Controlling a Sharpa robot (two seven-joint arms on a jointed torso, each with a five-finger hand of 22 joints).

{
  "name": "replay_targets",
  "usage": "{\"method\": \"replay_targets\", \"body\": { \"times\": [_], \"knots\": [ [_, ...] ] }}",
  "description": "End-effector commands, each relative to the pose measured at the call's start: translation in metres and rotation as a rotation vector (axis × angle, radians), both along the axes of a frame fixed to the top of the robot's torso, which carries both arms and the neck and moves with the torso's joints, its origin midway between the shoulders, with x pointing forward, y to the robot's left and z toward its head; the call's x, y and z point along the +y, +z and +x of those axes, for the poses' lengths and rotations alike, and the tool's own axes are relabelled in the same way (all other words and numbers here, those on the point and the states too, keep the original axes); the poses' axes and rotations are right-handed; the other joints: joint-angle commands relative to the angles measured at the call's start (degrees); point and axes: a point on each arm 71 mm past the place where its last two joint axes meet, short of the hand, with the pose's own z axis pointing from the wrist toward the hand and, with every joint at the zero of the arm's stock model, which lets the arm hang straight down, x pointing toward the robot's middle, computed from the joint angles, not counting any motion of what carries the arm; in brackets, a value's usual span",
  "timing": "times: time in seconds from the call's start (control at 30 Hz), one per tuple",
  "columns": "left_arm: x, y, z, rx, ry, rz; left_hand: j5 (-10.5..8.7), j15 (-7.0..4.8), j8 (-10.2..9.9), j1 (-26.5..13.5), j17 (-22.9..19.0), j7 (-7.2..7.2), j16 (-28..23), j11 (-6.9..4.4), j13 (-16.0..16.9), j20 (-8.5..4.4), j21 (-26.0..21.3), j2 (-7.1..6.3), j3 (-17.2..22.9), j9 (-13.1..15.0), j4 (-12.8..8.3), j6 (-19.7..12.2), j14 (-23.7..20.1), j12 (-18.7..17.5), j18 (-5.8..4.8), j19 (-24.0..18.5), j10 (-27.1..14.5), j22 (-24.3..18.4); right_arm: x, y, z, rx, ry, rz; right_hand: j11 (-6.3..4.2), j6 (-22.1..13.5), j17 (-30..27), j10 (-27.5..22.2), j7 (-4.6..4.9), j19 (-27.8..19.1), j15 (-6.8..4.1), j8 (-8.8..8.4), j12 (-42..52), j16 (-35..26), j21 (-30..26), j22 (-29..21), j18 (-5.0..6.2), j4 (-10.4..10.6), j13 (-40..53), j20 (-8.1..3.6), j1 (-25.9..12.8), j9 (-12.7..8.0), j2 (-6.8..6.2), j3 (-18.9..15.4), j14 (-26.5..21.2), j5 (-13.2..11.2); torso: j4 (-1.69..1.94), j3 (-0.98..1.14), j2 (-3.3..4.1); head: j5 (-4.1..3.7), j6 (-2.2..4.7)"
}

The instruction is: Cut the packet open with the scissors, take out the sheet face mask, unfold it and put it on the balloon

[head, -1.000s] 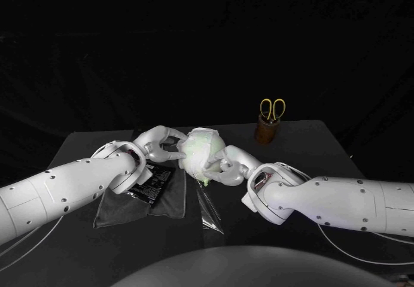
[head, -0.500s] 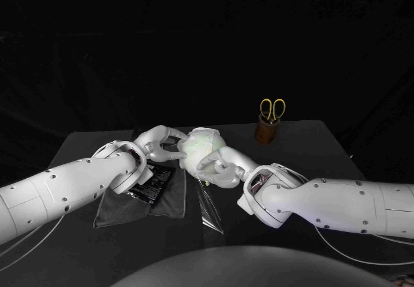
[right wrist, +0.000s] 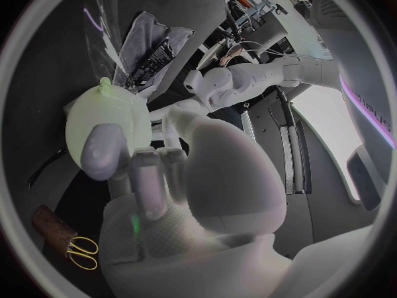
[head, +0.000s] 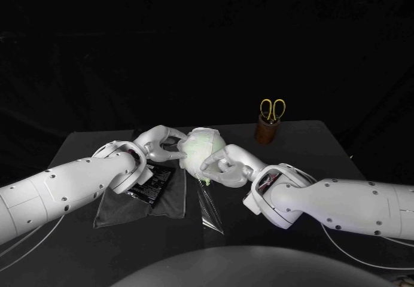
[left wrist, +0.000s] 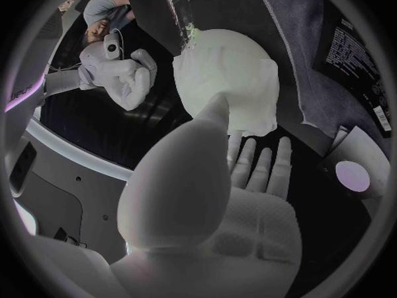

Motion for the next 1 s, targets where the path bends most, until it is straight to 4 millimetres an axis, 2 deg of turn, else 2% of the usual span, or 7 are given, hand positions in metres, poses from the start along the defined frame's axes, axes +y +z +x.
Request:
{"method": "replay_targets", "body": {
  "times": [0.03, 0.07, 0.2, 0.4, 0.8, 1.0],
  "knots": [
    [-0.002, 0.0, -0.001, 0.017, -0.008, -0.01, 0.13, -0.02, 0.2, 0.0, 0.1, 1.02, 0.0, 0.1, 0.0, 0.1, 0.3, 0.47, 0.3, 0.1, 0.0, 0.4, 0.3, -0.2, -0.79, 0.4, 0.3, -0.1, -0.006, -0.001, -0.001, 0.008, -0.001, -0.016, -0.44, 0.7, 15.0, 6.0, -0.31, 0.0, -0.65, 0.42, 0.2, 0.2, 0.2, 0.2, 0.55, 0.0, 15.1, -0.62, -0.9, 0.0, -0.24, -0.5, 6.2, -0.3, -0.02, -0.05, 0.0, 0.2, 0.01],
    [-0.002, 0.0, -0.001, 0.018, -0.008, -0.01, 0.13, -0.02, 0.2, 0.0, 0.1, 1.02, 0.0, 0.1, 0.0, 0.1, 0.3, 0.47, 0.3, 0.1, 0.0, 0.4, 0.3, -0.2, -0.79, 0.4, 0.3, -0.1, -0.008, -0.002, -0.001, 0.013, -0.009, -0.03, -0.52, 0.8, 15.0, 6.0, -0.38, 0.0, -0.75, 0.5, 0.2, 0.2, 0.0, 0.1, 0.57, 0.5, 15.1, -0.76, -2.2, -0.1, -0.89, -1.3, 6.2, -0.5, -0.02, -0.05, -0.01, 0.21, 0.01],
    [-0.002, 0.0, -0.001, 0.019, -0.007, -0.013, 0.13, -0.02, 0.2, 0.0, 0.1, 1.02, 0.0, 0.1, 0.0, 0.1, 0.3, 0.47, 0.3, 0.1, 0.0, 0.4, 0.3, -0.2, -0.79, 0.4, 0.3, -0.1, -0.015, -0.007, 0.0, 0.026, -0.049, -0.065, -0.69, 0.9, 15.0, 6.0, -0.55, 0.1, -0.94, 0.59, 0.2, 0.2, 0.0, 0.2, 0.54, 1.1, 15.1, -0.9, -3.5, -0.2, -1.47, -2.0, 6.2, -0.6, -0.01, 0.0, -0.01, 0.43, 0.01],
    [-0.002, 0.0, -0.001, 0.022, -0.007, -0.016, 0.13, 0.03, 0.2, 0.0, 0.1, 1.07, -0.1, 0.16, 0.0, 0.11, 0.4, 0.54, 0.4, 0.1, 0.0, 0.5, 0.3, -0.1, -0.8, 0.6, 0.5, -0.1, -0.017, -0.014, 0.002, 0.007, -0.129, -0.041, -0.75, 0.7, 15.0, 6.0, -0.57, 0.1, -1.03, 0.53, 0.2, 0.2, 0.0, 0.2, 0.53, 1.1, 15.1, -0.97, -3.6, -0.3, -1.62, -2.2, 6.2, -0.7, 0.07, 0.08, 0.07, 0.49, 0.01],
    [-0.004, 0.0, -0.002, 0.026, -0.01, -0.022, 0.13, 0.03, 0.2, 0.0, 0.1, 1.07, -0.1, 0.16, 0.0, 0.11, 0.4, 0.54, 0.4, 0.1, 0.0, 0.5, 0.3, -0.1, -0.8, 0.6, 0.5, -0.1, -0.012, -0.021, 0.014, -0.047, -0.22, -0.08, -0.35, -0.9, 15.0, 5.9, -0.05, 0.0, -0.79, -0.23, -0.2, 0.2, -0.6, 0.0, 0.57, 2.2, 14.9, -0.92, -5.3, -1.1, -2.29, -3.4, 6.2, -1.6, 0.03, -0.01, 0.07, 0.47, 0.01],
    [-0.004, 0.0, -0.002, 0.028, -0.01, -0.024, 0.13, 0.03, 0.2, 0.0, 0.1, 1.07, -0.1, 0.16, 0.0, 0.11, 0.4, 0.54, 0.4, 0.1, 0.0, 0.5, 0.3, -0.1, -0.8, 0.6, 0.5, -0.1, -0.008, -0.025, 0.016, -0.043, -0.224, -0.113, -0.23, -1.0, 15.0, 5.6, 0.06, -0.1, -0.65, -0.3, -0.9, 0.2, -0.9, -0.2, 0.61, 3.0, 14.5, -0.81, -6.4, -1.3, -2.73, -4.4, 6.2, -2.1, 0.04, 0.0, 0.01, 0.44, 0.01]
  ]
}}
